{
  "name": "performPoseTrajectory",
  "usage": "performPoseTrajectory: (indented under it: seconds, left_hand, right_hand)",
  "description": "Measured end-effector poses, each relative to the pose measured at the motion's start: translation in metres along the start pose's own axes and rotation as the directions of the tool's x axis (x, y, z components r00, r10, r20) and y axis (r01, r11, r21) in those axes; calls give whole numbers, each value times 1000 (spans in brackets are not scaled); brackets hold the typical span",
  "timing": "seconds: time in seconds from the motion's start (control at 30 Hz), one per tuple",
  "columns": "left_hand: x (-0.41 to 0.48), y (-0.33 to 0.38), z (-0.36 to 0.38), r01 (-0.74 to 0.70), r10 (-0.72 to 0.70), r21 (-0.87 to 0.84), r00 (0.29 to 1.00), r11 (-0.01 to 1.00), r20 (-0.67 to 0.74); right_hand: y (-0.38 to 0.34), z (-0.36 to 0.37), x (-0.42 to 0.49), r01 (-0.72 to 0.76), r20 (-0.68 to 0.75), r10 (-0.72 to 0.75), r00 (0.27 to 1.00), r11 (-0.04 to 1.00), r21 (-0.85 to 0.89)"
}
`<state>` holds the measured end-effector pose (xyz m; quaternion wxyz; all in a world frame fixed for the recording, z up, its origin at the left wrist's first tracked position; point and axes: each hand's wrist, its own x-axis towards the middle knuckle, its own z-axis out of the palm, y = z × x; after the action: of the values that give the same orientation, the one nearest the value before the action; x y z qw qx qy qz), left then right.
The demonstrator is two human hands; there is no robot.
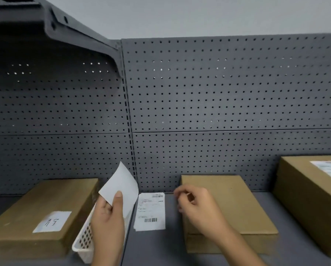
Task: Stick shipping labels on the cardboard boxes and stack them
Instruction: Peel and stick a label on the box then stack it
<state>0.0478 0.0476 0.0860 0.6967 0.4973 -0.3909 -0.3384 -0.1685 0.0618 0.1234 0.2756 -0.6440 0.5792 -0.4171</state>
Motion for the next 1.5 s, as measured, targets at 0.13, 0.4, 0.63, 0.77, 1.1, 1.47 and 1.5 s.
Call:
performPoseTrajectory:
  seconds: [0.13, 0.4, 0.63, 0.77, 1.1, 1.47, 1.5]
  left_hand:
    - [-23, -3, 37, 5, -12, 67, 995, 998, 102]
    - [-68, -24, 103, -54, 16, 136, 963, 989, 268]
    - [-97, -31, 133, -386, 226, 286, 856, 877, 464]
    - [-96, -45, 141, -613, 380, 286, 725, 737, 574]
    - [-88, -51, 145, -418, 56, 256, 604, 872, 795]
    - [-61, -23, 156, 364, -288, -2, 740, 931, 608]
    - [-61, -23, 158, 333, -277, 17, 755, 943, 595]
  right_hand:
    - [21, -32, -10, -55, -99, 66, 993, 992, 109]
    - [55, -67, -15, -121, -162, 215, 963, 884, 452]
    - [67, -85, -16, -148, -59, 248, 967, 734, 663]
    - [69, -94, -17, -146, -15, 217, 976, 704, 695]
    - [83, -106, -6, -96, -160, 216, 963, 832, 546]
    - [104, -116, -11, -88, -163, 199, 966, 851, 517]
    - [107, -115, -11, -93, -172, 197, 965, 874, 477]
